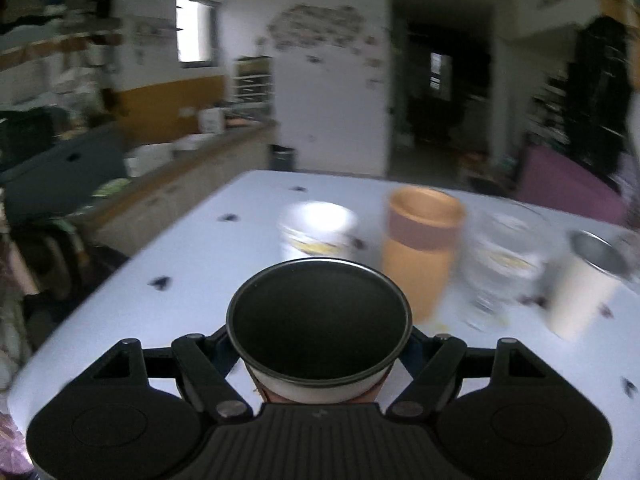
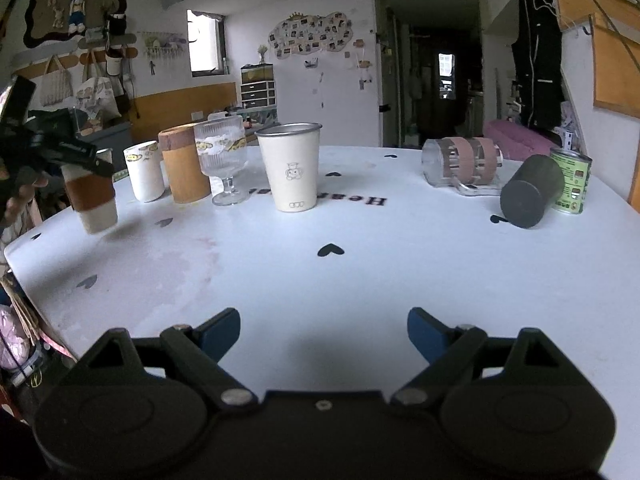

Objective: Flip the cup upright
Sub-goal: 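Rotate the cup upright with the right gripper and set it on the table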

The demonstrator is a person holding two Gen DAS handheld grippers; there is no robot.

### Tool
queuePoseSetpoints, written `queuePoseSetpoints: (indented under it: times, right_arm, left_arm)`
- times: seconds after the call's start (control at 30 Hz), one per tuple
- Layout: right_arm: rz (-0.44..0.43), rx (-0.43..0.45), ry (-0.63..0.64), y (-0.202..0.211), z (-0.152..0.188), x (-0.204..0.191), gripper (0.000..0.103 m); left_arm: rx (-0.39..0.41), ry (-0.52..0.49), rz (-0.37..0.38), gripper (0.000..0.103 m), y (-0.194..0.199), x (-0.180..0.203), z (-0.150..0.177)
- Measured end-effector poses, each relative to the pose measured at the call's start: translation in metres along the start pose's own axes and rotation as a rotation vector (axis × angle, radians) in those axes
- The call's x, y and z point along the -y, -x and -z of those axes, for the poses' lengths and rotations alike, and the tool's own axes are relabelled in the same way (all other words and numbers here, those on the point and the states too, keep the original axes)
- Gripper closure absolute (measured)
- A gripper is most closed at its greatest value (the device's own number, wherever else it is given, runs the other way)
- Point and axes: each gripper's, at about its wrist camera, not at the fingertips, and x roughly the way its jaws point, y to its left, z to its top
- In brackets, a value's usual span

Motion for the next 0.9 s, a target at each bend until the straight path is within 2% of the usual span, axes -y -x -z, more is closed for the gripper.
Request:
queuePoseSetpoints:
  times: [0.1,0.27,0.43,0.47,0.5,0.53,0.7,0.9]
  right_arm:
    - [0.002,-0.002,0.002,0.0,0.0,-0.001,0.012]
    - [-0.002,0.001,0.01,0.001,0.0,-0.004,0.012]
    - [-0.004,0.003,0.015,0.002,-0.002,-0.005,0.012]
    - [-0.004,0.004,0.015,0.002,-0.002,-0.005,0.012]
    - [-0.004,0.006,0.015,0.002,-0.003,-0.006,0.012]
    - [-0.004,0.01,0.015,0.003,-0.004,-0.006,0.012]
    - [-0.02,0.046,0.021,0.01,-0.016,-0.012,0.012]
    - [-0.057,0.102,0.009,0.016,-0.038,-0.02,0.007]
  left_arm:
    - [0.001,0.033,-0.037,0.025,-0.011,-0.015,-0.006]
    - [-0.021,0.059,-0.049,0.025,-0.025,-0.022,-0.001]
    - [0.0,0.06,-0.046,0.018,-0.024,-0.024,0.007]
    - [0.001,0.066,-0.043,0.013,-0.022,-0.025,0.008]
    - [0.005,0.071,-0.043,0.006,-0.018,-0.025,0.008]
    - [0.016,0.076,-0.046,0.003,-0.013,-0.025,0.008]
    - [0.058,0.073,-0.075,0.0,0.021,-0.019,0.015]
    - [0.095,0.031,-0.044,0.0,0.073,0.001,0.03]
